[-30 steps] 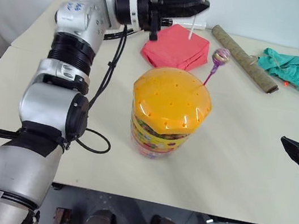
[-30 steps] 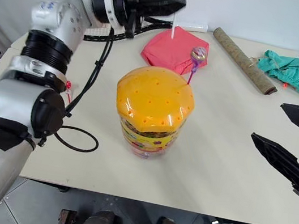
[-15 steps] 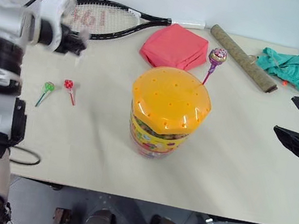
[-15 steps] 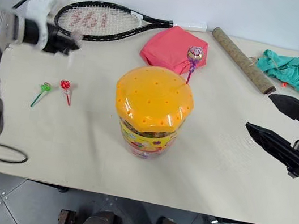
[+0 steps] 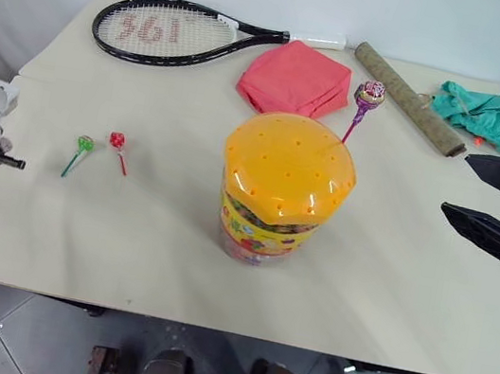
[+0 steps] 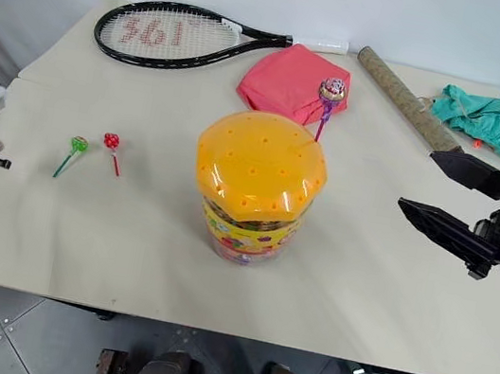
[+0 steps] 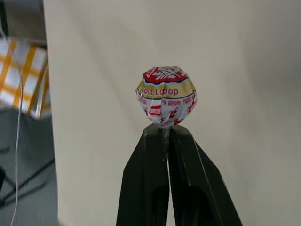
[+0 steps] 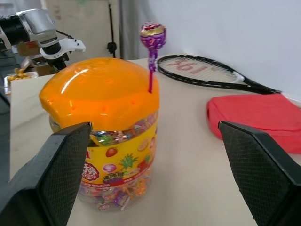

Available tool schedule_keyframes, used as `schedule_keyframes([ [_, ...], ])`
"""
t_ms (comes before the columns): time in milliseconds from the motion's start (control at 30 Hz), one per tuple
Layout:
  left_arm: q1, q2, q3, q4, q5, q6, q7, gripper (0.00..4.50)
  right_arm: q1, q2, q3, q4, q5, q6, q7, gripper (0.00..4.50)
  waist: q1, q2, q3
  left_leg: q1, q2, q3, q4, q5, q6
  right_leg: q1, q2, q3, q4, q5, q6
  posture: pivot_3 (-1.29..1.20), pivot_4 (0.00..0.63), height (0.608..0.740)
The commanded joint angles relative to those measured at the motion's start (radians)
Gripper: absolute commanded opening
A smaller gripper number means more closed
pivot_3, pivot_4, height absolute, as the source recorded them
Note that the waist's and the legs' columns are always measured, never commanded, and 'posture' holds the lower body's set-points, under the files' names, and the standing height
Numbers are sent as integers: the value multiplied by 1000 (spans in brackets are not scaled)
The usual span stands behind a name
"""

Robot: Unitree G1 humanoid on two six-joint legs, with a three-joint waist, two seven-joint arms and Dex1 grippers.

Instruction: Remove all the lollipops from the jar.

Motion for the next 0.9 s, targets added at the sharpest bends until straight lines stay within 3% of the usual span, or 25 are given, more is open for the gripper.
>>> schedule_keyframes([
  [33,5,27,1,-64,-31,52,-33,540,-12,-5,-22,-3,2,-14,10,4500,2,0,0,0,0,0,0,0,0,0,0,0,0,0,0,0,150,740],
  [400,-67,69,-35,-210,-80,65,-98,3761,-13,-7,-27,1,-5,-14,13,4500,-5,0,0,0,0,0,0,0,0,0,0,0,0,0,0,0,150,740],
  [467,-121,46,19,-233,-106,26,-108,4353,-15,-11,-30,2,-5,-10,9,4500,-2,0,0,0,0,0,0,0,0,0,0,0,0,0,0,0,150,740],
  [567,-179,1,122,-312,-196,-71,-174,4465,-6,-43,-29,3,-4,33,1,4500,2,-1,0,-1,0,-1,1,0,0,0,0,-1,0,0,0,0,150,740],
  [633,-177,7,126,-367,-238,-82,-228,4465,-21,-46,-25,-3,4,43,-11,4500,-1,-1,0,-1,0,-1,2,0,0,0,-1,0,0,0,0,0,150,740],
  [833,1,-120,433,-487,-443,-445,-310,4465,-130,-44,45,-30,40,102,-110,4500,-15,1,0,1,1,1,1,0,0,-1,0,1,4,-1,-1,0,150,740],
  [900,75,-179,538,-508,-539,-583,-386,4465,-157,-63,116,-46,-22,102,-126,4500,-18,1,0,0,1,0,2,0,0,-2,-1,0,5,-1,-1,0,150,740],
])
